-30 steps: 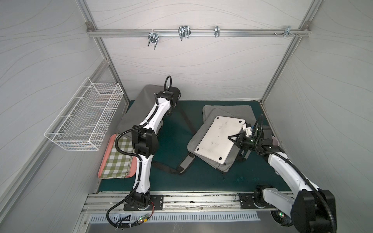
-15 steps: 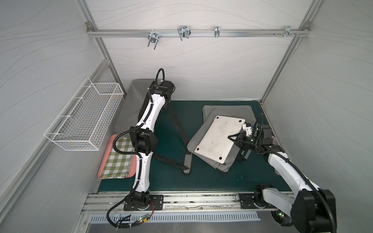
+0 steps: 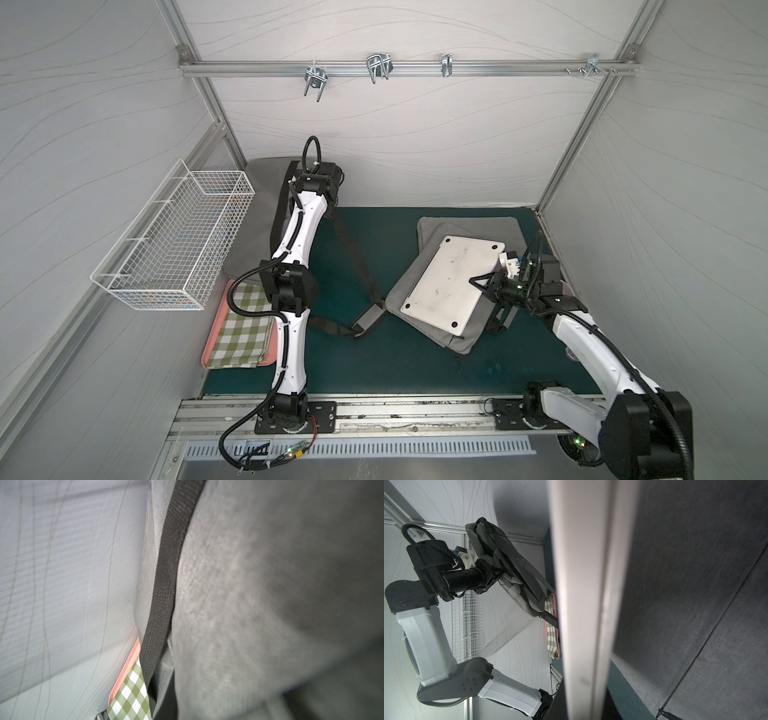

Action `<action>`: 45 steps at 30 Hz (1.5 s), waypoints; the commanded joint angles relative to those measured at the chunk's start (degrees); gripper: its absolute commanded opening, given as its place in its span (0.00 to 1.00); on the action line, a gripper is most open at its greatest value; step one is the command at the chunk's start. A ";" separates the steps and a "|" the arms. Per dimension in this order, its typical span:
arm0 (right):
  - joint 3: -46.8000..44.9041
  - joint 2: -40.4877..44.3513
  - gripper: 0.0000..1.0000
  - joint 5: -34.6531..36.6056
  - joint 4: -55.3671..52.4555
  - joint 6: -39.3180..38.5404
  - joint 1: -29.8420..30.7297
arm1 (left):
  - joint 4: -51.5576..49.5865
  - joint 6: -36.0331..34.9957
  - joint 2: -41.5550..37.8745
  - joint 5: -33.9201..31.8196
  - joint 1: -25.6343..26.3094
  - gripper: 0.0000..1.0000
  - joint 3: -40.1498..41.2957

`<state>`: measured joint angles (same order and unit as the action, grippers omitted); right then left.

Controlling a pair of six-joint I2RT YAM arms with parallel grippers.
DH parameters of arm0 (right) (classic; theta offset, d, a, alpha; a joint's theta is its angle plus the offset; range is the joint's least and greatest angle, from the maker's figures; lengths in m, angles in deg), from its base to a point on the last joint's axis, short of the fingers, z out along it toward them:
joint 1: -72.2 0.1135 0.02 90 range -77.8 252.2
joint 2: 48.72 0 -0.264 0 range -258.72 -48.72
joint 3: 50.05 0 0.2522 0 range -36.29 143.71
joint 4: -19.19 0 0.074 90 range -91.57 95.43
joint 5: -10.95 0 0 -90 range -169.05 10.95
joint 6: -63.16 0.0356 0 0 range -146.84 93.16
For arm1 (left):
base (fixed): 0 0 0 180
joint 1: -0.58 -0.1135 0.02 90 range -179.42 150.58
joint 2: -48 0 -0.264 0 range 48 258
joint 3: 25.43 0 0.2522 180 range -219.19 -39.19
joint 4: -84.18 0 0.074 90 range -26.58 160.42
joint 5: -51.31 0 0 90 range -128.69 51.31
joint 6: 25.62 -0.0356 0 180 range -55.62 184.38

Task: Open the zippered laptop bag and take out the laptop
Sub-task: Place the zippered laptop bag at the corner of the board.

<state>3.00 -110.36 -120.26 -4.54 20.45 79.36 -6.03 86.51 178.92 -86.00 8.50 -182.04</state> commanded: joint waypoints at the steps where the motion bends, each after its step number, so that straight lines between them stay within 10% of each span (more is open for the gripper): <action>1: 3.82 0.56 0.00 -4.05 5.38 -1.07 0.64 | 3.39 -0.20 2.01 -4.23 -0.81 0.00 -2.16; 18: 2.92 1.95 0.00 -2.68 2.62 -2.44 1.54 | 6.61 -4.93 13.22 11.02 1.70 0.01 2.16; 26: 2.81 2.28 0.00 -2.55 2.70 -2.47 1.54 | 7.44 -6.15 14.34 19.82 1.49 0.48 2.09; 30: 3.57 1.20 0.00 -3.23 3.82 -2.70 1.68 | 7.69 -6.09 9.91 26.61 1.56 0.73 4.82; 45: 5.01 1.25 0.00 -7.57 3.82 -4.68 1.89 | 17.63 -10.88 -25.67 44.64 9.36 0.84 51.68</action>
<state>4.29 -110.80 -122.21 -7.47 17.06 80.86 8.81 77.79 156.84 -47.93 15.14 -136.93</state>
